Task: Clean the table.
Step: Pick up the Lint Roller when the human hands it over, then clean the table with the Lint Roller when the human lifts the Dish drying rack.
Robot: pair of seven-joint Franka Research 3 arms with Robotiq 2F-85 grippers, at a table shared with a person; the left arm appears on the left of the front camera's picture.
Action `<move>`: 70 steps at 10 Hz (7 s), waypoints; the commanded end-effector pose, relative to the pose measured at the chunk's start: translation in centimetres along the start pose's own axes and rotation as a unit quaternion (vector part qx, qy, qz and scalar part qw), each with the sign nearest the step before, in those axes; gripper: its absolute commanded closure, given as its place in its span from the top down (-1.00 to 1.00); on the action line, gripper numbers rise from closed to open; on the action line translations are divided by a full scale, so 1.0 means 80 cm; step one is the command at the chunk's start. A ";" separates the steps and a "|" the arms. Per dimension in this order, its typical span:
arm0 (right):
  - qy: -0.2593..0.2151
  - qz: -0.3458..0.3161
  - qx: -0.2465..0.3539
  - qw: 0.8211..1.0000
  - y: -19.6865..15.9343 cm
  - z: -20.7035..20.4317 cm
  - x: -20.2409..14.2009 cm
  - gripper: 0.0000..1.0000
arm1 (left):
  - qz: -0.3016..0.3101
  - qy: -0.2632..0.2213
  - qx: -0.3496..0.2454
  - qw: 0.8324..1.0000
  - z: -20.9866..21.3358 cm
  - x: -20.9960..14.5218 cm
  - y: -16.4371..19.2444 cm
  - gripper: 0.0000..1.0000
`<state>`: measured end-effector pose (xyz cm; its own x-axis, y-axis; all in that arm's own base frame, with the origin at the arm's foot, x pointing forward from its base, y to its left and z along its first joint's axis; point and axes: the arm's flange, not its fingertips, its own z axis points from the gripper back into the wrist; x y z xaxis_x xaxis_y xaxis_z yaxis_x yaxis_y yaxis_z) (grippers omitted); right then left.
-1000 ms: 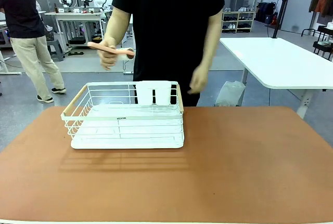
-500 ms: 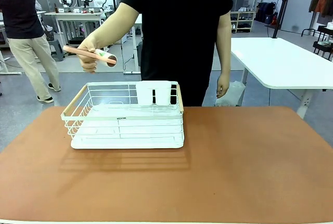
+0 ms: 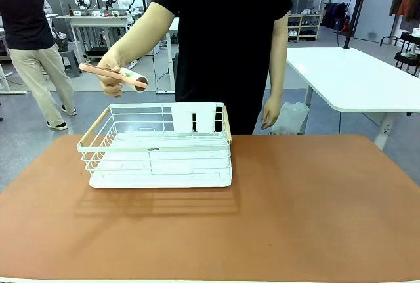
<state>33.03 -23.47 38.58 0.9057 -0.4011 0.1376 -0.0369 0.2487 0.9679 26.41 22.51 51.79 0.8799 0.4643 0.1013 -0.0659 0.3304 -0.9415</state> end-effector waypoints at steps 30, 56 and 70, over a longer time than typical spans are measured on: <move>0.002 0.005 0.005 1.000 0.003 0.002 -0.001 1.00 | 0.063 -0.180 0.083 0.978 -0.329 0.014 -0.059 -0.47; 0.002 0.005 0.005 1.000 0.003 0.002 -0.001 1.00 | 0.078 -0.165 0.088 0.979 -0.322 0.009 -0.065 -1.00; 0.002 0.005 0.005 1.000 0.003 0.002 -0.001 1.00 | 0.078 -0.165 0.088 0.979 -0.322 0.009 -0.065 -1.00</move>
<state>32.99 -23.47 38.60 0.9062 -0.4001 0.1369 -0.0376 0.2461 0.9685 39.47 -0.04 48.45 0.6546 0.7512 0.0848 -0.2941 0.3564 -0.8868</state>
